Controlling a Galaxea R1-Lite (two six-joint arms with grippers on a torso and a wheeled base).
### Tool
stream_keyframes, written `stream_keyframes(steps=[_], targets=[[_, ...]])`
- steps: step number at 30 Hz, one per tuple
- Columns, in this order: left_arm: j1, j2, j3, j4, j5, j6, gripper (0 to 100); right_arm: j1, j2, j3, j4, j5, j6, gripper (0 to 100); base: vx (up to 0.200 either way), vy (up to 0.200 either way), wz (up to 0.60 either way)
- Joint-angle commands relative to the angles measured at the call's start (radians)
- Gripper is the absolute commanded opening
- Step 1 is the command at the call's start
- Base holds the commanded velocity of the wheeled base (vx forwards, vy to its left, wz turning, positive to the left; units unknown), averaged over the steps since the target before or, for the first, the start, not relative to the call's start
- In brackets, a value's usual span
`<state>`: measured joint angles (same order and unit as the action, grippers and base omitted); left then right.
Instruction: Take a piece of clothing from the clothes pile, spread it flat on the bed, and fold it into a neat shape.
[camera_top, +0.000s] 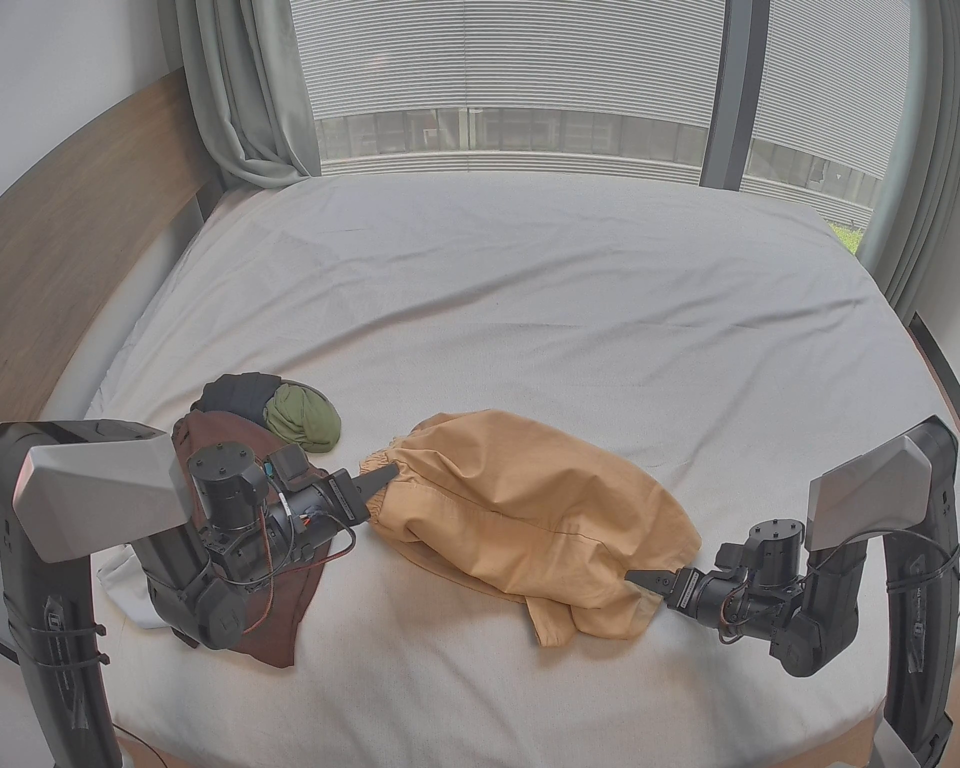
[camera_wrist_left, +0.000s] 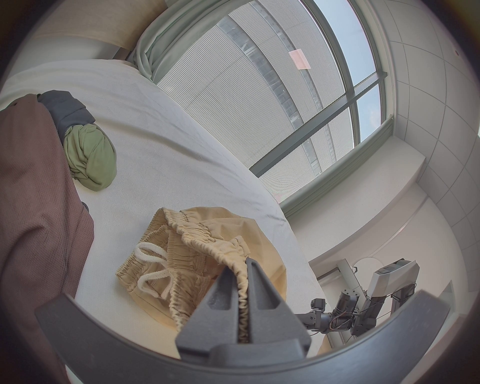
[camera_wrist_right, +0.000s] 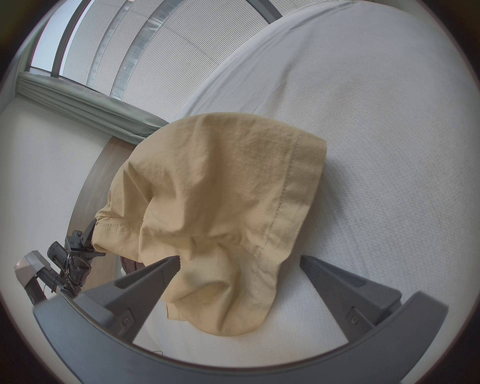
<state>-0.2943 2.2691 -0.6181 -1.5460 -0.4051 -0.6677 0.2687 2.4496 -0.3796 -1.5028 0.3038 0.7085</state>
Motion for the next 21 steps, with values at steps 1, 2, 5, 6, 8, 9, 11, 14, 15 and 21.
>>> stream_keyframes(steps=[1, 2, 5, 6, 8, 9, 11, 14, 15, 21], targets=[[0.0, 0.001, 0.0, 0.0, 0.0, -0.001, 0, 0.001, 0.006, -0.016, -0.005, 0.0, 0.009, 100, 0.0, 0.0, 0.0], [0.0, 0.001, 0.0, 0.0, 0.0, -0.001, 0, 0.001, 0.006, -0.016, -0.011, 0.0, 0.014, 100, 0.0, 0.0, 0.0], [0.0, 0.001, 0.0, 0.0, 0.0, -0.001, 0, 0.001, 0.012, -0.018, -0.024, 0.0, 0.02, 100, 0.0, 0.0, 0.0], [0.0, 0.001, 0.0, 0.0, 0.0, -0.001, 0, 0.001, 0.012, -0.018, -0.025, 0.0, 0.02, 0, 0.0, 0.0, 0.0], [0.0, 0.001, 0.0, 0.0, 0.0, -0.001, 0, 0.0, 0.012, -0.018, -0.027, -0.003, 0.02, 0, 0.0, 0.0, 0.0], [0.0, 0.001, 0.0, 0.0, 0.0, -0.001, 0, 0.001, 0.012, -0.018, -0.028, -0.011, 0.02, 0, 0.0, 0.0, 0.0], [0.0, 0.001, 0.0, 0.0, 0.0, -0.001, 0, 0.001, 0.012, -0.018, -0.028, -0.015, 0.02, 0, 0.0, 0.0, 0.0], [0.0, 0.004, 0.0, 0.0, 0.0, -0.001, 0, 0.0, 0.006, -0.016, -0.028, -0.017, 0.02, 0, 0.0, 0.0, 0.0], [0.0, 0.004, 0.0, 0.0, 0.0, -0.001, 0, -0.002, 0.003, -0.015, -0.027, -0.017, 0.02, 0, 0.0, 0.0, 0.0], [0.0, 0.015, -0.006, 0.0, 0.0, -0.001, 0, -0.019, -0.106, 0.004, -0.036, 0.001, 0.055, 0, 0.0, 0.0, 0.0]])
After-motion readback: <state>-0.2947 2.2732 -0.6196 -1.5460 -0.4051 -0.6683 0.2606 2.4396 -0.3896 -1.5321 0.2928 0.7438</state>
